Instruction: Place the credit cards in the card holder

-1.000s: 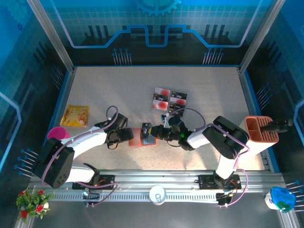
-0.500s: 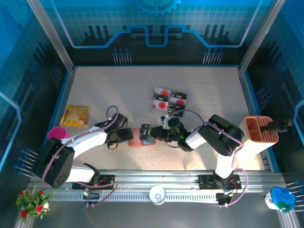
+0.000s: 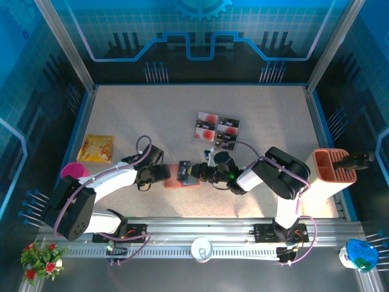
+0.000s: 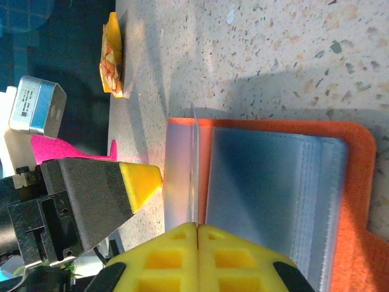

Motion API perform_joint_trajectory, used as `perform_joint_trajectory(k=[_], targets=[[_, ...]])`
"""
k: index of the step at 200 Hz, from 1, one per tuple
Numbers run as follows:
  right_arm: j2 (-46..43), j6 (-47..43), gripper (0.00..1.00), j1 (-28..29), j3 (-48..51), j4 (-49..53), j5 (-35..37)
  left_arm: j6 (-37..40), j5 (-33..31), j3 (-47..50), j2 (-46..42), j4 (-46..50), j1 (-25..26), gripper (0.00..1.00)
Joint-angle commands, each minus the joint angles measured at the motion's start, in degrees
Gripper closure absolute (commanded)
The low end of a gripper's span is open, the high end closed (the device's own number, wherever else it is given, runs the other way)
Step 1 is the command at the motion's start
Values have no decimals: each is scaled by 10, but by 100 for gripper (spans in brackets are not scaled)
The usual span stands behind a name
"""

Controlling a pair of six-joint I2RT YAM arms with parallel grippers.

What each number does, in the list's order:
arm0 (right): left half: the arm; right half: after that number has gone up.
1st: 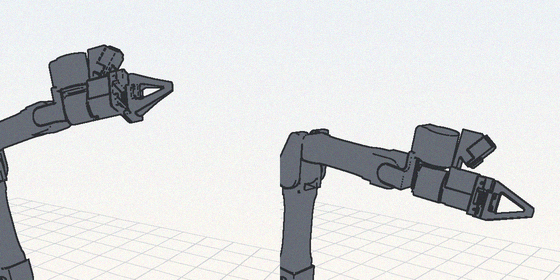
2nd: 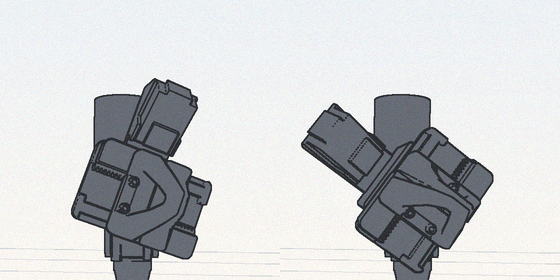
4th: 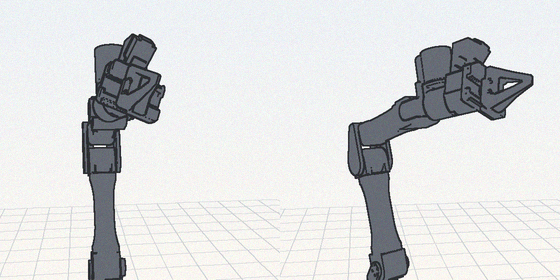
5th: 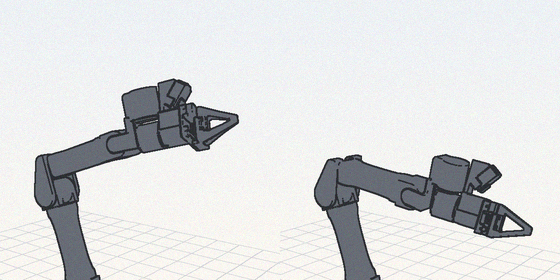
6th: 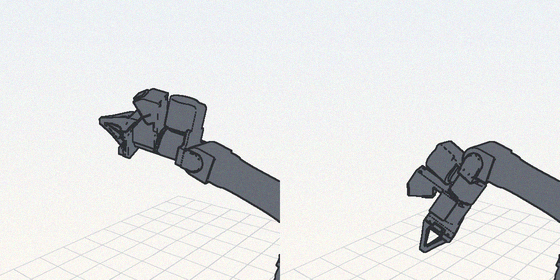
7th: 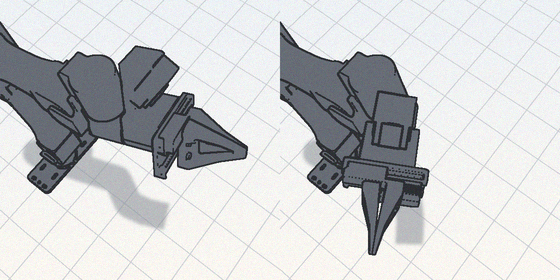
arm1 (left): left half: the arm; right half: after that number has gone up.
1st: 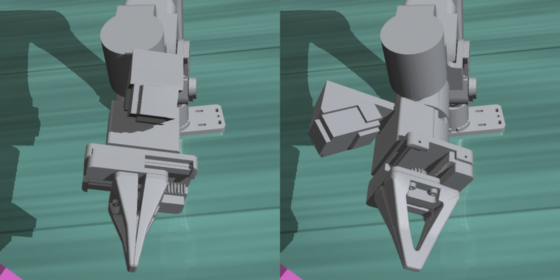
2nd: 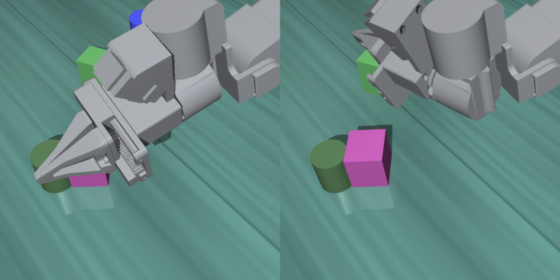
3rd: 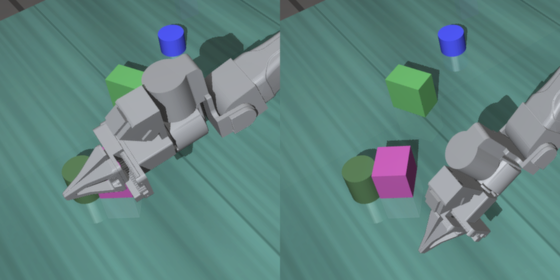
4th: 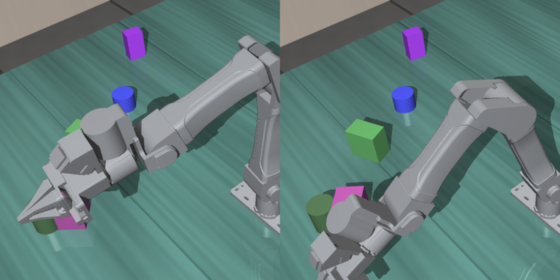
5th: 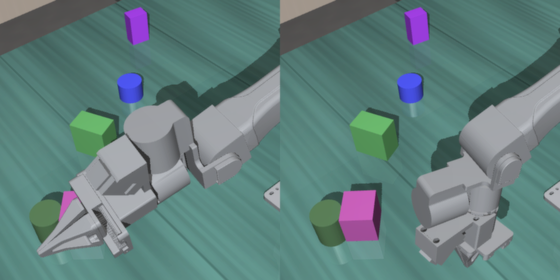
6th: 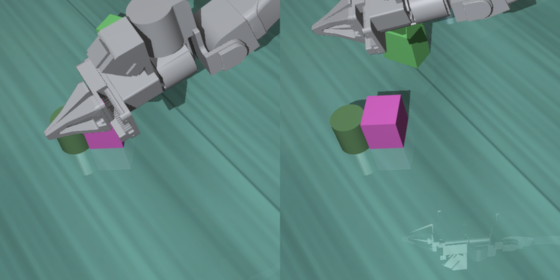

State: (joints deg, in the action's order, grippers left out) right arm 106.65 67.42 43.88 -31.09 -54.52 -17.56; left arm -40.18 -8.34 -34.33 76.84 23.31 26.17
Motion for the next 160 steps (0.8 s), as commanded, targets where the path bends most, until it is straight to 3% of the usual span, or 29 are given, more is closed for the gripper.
perform_joint_trajectory(k=[1,160], targets=[[15,3,100,7,-3,-3,-10,1,-5,4,14,24,4,16],[11,2,100,10,-12,62,-42,4,-2,3,17,24,5,16]])
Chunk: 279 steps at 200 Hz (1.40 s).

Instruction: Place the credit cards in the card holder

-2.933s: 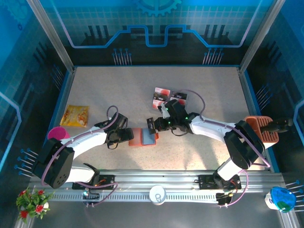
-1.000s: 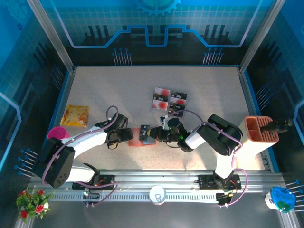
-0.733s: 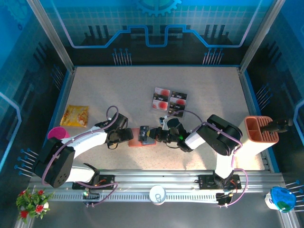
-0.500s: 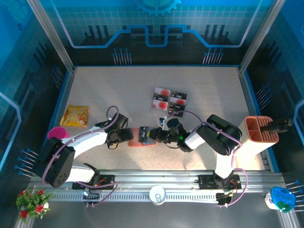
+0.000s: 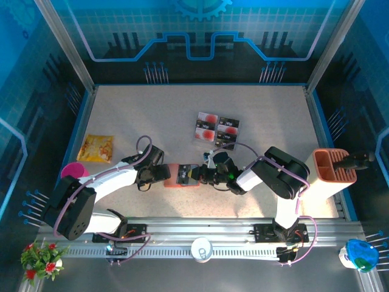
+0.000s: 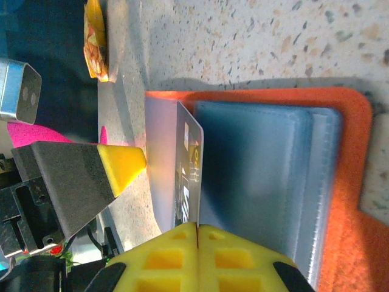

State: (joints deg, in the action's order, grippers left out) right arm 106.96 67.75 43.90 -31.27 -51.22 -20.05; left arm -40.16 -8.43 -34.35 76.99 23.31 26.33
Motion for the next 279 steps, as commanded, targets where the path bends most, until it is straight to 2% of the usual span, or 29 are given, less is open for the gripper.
perform_joint_trajectory(k=[1,96,160,181,195,225,237,264,279], targets=[[8,-2,100,10,-11,29,-17,3,-1,3,16,24,3,16],[19,-13,100,14,-46,83,-34,4,-1,2,18,23,5,16],[39,-67,100,24,-122,217,-65,6,-1,2,18,23,5,16],[16,-99,75,23,-131,260,-72,6,-2,-1,16,25,5,16],[-11,-121,65,16,-135,286,-79,5,-2,-1,12,25,5,16],[-84,-170,62,0,-145,353,-78,5,-2,-2,10,25,5,16],[-110,-196,61,-5,-154,411,-64,5,-2,-2,10,25,5,16],[-150,-258,61,-13,-177,529,8,5,-1,-2,7,26,5,16],[-155,-287,56,-12,-188,590,54,5,0,-2,5,25,5,16]])
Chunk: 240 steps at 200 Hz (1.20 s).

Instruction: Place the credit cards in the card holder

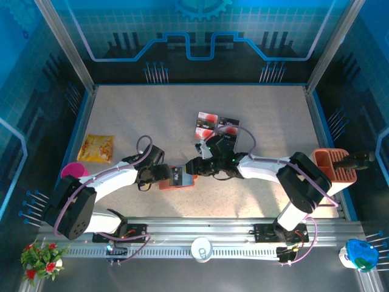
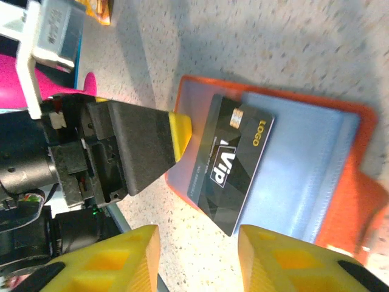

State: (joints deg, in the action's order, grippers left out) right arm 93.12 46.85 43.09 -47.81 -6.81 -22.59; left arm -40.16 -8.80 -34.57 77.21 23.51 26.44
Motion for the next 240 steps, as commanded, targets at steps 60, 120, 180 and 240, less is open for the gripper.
perform_joint_trajectory(k=[60,120,180,240], targets=[[19,-117,49,6,-77,220,158,4,6,-4,0,24,4,16],[74,-115,71,15,-105,207,155,3,5,-4,-3,26,4,16],[36,-120,100,-14,-63,213,180,4,21,-11,-10,20,7,16],[-37,-120,100,-52,12,215,186,6,36,-29,16,-8,31,14]])
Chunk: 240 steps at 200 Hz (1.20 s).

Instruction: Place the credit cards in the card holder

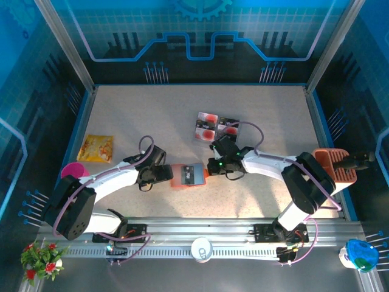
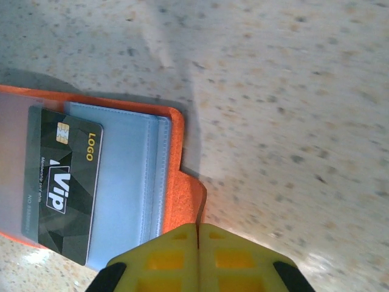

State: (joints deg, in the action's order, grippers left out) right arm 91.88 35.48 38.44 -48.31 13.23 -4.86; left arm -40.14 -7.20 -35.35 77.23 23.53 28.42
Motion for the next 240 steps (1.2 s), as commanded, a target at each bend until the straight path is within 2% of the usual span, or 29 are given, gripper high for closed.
perform_joint_trajectory(k=[1,18,29,42,59,73,90,121,141,240], targets=[[-25,-6,100,-6,17,14,8,6,20,-22,17,-9,11,14],[-32,-3,100,-6,22,16,7,7,21,-29,32,-14,18,15],[-38,-2,83,-6,23,17,6,7,20,-32,40,-16,23,14],[-52,2,70,-6,24,19,6,7,18,-34,47,-17,25,14],[-78,7,67,-4,22,24,12,6,16,-34,51,-17,28,15],[-96,9,69,-2,16,27,10,7,14,-32,51,-17,28,14],[-96,10,80,5,5,19,-6,6,11,-30,52,-17,28,15],[-51,14,95,36,-17,-15,-31,5,5,-30,61,-16,28,14],[-13,18,100,57,-42,-38,-37,5,1,-31,68,-12,29,15],[96,12,100,79,-85,-56,-37,9,-6,-29,76,-15,29,15]])
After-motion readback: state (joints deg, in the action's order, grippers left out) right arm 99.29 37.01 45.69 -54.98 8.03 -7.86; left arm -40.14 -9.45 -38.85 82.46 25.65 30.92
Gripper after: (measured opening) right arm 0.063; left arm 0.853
